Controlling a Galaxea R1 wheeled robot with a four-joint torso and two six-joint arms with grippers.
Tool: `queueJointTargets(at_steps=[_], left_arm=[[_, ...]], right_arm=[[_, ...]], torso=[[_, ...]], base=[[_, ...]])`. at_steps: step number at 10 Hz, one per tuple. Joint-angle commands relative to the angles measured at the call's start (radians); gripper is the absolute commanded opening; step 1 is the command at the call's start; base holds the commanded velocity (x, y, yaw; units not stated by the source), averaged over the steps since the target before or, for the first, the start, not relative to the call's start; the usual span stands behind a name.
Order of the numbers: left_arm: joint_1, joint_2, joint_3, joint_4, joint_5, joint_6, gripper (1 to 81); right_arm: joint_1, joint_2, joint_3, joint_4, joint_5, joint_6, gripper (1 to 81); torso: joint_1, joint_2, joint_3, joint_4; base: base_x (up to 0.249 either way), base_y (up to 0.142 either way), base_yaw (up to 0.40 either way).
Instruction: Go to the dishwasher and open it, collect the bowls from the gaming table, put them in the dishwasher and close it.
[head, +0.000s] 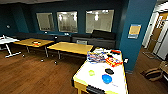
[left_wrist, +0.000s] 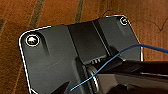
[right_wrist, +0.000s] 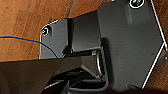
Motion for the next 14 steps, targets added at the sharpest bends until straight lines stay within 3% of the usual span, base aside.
queueJointTargets(at_steps=[1, 14], left_arm=[[-0.050, 0.005, 0.007, 0.000, 0.042, 0.001, 81.1], [-0.050, 0.005, 0.007, 0.000, 0.042, 0.001, 81.1]], right_arm=[[0.050, -0.007, 0.005, -0.010, -0.047, -0.002, 81.1], [0.053, -0.007, 0.004, -0.010, -0.049, -0.002, 81.1]], torso=[[0.001, 0.000, 0.000, 0.000], [0.001, 0.000, 0.000, 0.000]], base=[[0.158, 0.122, 0.000], [0.142, 0.087, 0.000]])
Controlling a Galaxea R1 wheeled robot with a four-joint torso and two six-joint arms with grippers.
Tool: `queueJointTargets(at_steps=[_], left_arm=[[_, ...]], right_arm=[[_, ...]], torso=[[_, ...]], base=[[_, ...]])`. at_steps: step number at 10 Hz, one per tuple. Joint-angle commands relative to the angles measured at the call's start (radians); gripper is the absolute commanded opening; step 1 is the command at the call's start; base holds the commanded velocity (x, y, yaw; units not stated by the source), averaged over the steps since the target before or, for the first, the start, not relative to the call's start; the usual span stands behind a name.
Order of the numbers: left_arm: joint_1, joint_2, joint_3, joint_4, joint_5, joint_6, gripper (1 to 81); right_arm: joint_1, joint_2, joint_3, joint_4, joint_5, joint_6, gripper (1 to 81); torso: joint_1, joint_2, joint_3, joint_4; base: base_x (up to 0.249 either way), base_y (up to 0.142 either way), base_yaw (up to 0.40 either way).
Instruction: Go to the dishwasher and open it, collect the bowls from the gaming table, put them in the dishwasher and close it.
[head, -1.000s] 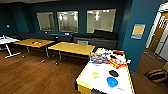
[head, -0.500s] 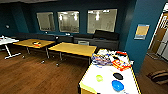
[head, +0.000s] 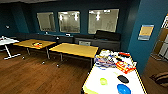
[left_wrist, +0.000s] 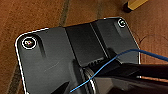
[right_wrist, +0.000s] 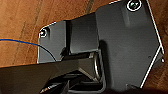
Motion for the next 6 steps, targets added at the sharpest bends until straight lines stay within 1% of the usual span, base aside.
queueJointTargets(at_steps=[1, 4, 6], left_arm=[[-0.044, -0.005, 0.006, 0.000, 0.045, 0.001, 81.1], [-0.044, -0.003, 0.006, 0.001, 0.045, 0.001, 81.1], [-0.044, -0.003, 0.006, 0.001, 0.046, 0.001, 81.1]], right_arm=[[0.046, -0.003, 0.007, -0.010, -0.052, -0.002, 81.1], [0.044, -0.003, 0.007, -0.010, -0.052, -0.002, 81.1], [0.046, -0.002, 0.005, -0.010, -0.052, -0.002, 81.1]], torso=[[0.000, 0.000, 0.000, 0.000], [0.000, 0.000, 0.000, 0.000], [0.000, 0.000, 0.000, 0.000]], base=[[0.135, 0.074, 0.000], [0.135, 0.071, 0.000], [0.100, 0.000, 0.000]])
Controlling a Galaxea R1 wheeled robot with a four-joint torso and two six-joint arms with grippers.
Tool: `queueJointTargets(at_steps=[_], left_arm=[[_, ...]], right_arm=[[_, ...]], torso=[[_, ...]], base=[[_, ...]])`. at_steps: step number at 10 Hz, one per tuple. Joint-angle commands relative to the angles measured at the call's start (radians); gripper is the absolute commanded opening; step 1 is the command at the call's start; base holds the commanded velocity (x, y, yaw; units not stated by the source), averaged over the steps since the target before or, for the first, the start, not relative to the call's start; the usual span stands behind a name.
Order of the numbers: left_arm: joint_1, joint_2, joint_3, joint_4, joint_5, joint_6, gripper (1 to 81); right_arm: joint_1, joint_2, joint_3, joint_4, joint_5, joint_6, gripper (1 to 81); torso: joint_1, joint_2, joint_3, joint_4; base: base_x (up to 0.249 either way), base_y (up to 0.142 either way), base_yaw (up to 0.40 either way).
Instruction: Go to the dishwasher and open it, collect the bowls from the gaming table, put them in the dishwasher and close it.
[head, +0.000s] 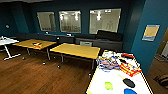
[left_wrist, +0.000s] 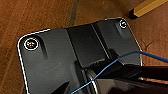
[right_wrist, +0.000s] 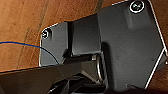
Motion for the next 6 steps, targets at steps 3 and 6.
queueJointTargets(at_steps=[3, 6], left_arm=[[-0.039, 0.003, 0.006, -0.002, 0.047, 0.000, 81.1], [-0.039, 0.001, 0.006, 0.001, 0.047, 0.000, 81.1]], right_arm=[[0.042, -0.008, 0.005, -0.010, -0.053, -0.002, 81.1], [0.040, -0.008, 0.003, -0.010, -0.053, -0.002, 81.1]], torso=[[0.000, 0.000, 0.000, 0.000], [-0.001, 0.000, 0.000, 0.000]], base=[[0.000, 0.000, 0.000], [0.000, 0.000, 0.000]])
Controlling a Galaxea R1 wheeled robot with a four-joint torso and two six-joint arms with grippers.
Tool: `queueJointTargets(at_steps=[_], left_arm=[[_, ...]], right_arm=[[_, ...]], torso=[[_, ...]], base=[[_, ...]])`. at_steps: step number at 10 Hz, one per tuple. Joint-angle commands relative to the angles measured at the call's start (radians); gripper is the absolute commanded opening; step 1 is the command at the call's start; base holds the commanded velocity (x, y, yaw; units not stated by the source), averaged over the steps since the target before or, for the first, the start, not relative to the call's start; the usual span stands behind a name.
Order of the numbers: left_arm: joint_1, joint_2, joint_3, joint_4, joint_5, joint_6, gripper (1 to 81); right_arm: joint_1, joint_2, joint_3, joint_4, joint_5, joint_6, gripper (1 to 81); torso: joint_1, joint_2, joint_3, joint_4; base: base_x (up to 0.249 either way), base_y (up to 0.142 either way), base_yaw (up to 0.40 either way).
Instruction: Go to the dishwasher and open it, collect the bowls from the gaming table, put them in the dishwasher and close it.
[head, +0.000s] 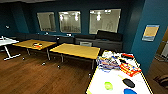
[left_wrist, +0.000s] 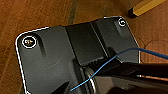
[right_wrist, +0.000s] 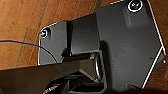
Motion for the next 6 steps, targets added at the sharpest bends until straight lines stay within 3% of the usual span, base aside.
queueJointTargets(at_steps=[1, 6], left_arm=[[-0.044, -0.002, 0.006, 0.008, 0.044, 0.000, 81.1], [-0.044, -0.007, 0.009, 0.012, 0.049, 0.001, 81.1]], right_arm=[[0.044, -0.002, 0.005, -0.010, -0.052, -0.002, 81.1], [0.042, -0.002, 0.005, -0.010, -0.050, -0.002, 81.1]], torso=[[0.000, 0.000, 0.000, 0.000], [0.000, 0.000, 0.000, 0.000]], base=[[0.000, 0.000, 0.000], [0.000, 0.000, -0.026]])
